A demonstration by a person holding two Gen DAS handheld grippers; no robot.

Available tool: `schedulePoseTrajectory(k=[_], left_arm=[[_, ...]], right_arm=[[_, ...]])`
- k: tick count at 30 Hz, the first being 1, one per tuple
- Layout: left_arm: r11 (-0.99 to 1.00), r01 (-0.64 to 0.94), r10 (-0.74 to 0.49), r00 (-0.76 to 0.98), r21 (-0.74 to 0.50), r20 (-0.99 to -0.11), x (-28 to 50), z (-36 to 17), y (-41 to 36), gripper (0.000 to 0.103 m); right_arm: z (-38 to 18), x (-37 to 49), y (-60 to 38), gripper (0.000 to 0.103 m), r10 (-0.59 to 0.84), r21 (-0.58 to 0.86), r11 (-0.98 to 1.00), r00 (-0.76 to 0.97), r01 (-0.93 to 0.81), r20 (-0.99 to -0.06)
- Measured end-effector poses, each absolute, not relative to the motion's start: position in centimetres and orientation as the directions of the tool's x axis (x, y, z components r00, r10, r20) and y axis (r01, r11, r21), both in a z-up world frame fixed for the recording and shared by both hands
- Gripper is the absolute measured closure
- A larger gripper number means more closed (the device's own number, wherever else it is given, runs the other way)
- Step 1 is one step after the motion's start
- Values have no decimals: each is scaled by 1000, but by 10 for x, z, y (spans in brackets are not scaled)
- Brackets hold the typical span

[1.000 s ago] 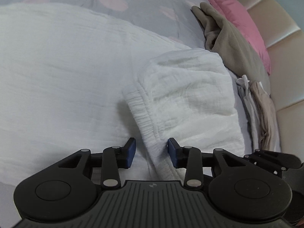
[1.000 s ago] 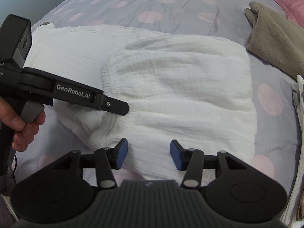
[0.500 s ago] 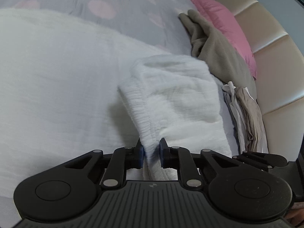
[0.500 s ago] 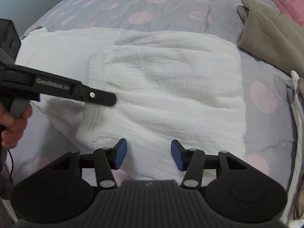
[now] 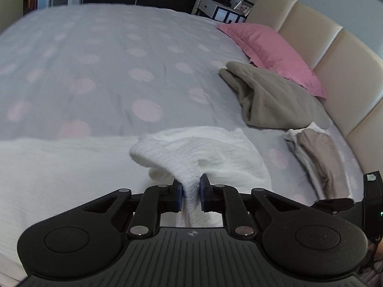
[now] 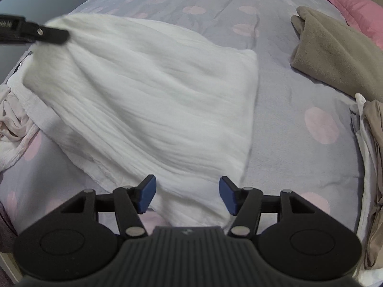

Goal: Fold clothes

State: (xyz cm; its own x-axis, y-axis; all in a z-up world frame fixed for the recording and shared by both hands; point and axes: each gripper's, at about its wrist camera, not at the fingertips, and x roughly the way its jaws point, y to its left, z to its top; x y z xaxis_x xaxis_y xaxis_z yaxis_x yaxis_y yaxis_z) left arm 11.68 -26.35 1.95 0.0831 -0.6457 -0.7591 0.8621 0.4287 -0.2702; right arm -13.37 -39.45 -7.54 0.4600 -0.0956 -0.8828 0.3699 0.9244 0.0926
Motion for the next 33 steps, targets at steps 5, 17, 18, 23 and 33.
schedulePoseTrajectory(k=[5,17,18,23,33], left_arm=[[470,867,-605,179,-166,-776,153,45,-228,92],[523,851,-519,354,39,-778,220,71,-169,92],[532,845,-511,369,52,-776,226,70,-166,91],[576,809,-460,441,118,-771,256,68,-152,91],[627,727,-281,547,281,-789,299,28,-126,91]], right_arm=[[-79,-127,-387,40,-89,85,932,448,352,-889],[-67,-92,-354,37,28,163,960,501,228,-865],[-65,-91,-350,37,42,172,962,507,213,-861],[-61,-83,-337,35,87,192,969,507,157,-857],[-74,-69,-340,35,105,194,969,462,150,-881]])
